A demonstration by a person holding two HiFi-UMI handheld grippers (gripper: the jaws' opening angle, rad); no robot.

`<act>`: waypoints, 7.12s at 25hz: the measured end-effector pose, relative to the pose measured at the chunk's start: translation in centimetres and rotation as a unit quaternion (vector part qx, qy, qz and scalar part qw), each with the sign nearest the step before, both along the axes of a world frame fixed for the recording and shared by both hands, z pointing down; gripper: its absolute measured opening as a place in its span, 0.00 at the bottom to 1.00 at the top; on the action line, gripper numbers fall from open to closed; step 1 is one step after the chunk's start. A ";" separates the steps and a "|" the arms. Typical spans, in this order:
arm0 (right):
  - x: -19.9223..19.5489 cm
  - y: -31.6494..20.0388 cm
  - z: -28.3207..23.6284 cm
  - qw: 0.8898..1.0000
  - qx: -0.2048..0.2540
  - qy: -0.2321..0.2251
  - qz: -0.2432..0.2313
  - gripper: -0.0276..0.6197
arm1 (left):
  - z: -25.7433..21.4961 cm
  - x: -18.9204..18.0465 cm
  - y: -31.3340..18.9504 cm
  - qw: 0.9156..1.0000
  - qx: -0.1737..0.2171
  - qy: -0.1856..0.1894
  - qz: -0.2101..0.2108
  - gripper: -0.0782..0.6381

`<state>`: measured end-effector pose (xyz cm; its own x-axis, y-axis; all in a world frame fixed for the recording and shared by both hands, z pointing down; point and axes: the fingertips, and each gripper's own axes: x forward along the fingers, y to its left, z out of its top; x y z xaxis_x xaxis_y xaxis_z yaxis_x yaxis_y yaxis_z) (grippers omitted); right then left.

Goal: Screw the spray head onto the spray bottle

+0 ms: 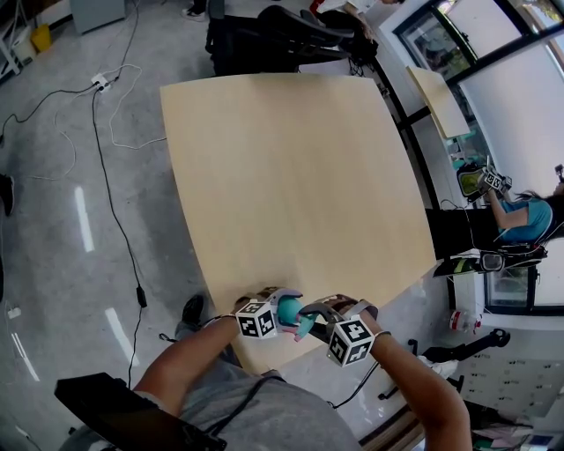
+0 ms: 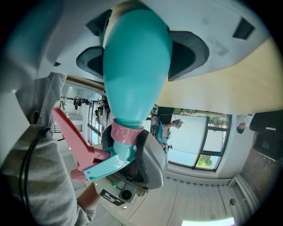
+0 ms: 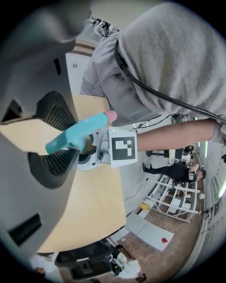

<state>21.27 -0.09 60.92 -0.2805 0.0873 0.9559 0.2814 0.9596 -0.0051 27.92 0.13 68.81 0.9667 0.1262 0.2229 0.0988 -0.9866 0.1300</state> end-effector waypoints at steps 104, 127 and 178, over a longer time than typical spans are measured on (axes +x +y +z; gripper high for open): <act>2.1 0.6 -1.1 0.794 0.011 -0.048 0.606 0.20 | 0.8 0.8 1.8 0.994 0.002 -0.035 -0.104 0.65; 0.2 7.4 -4.5 0.950 0.133 0.044 -0.280 0.32 | 0.9 -0.3 6.7 0.989 -0.015 -0.054 0.140 0.65; 4.4 2.9 -14.5 0.880 0.302 0.057 0.363 0.38 | -15.2 -16.3 -3.4 0.992 0.106 0.024 -0.063 0.61</act>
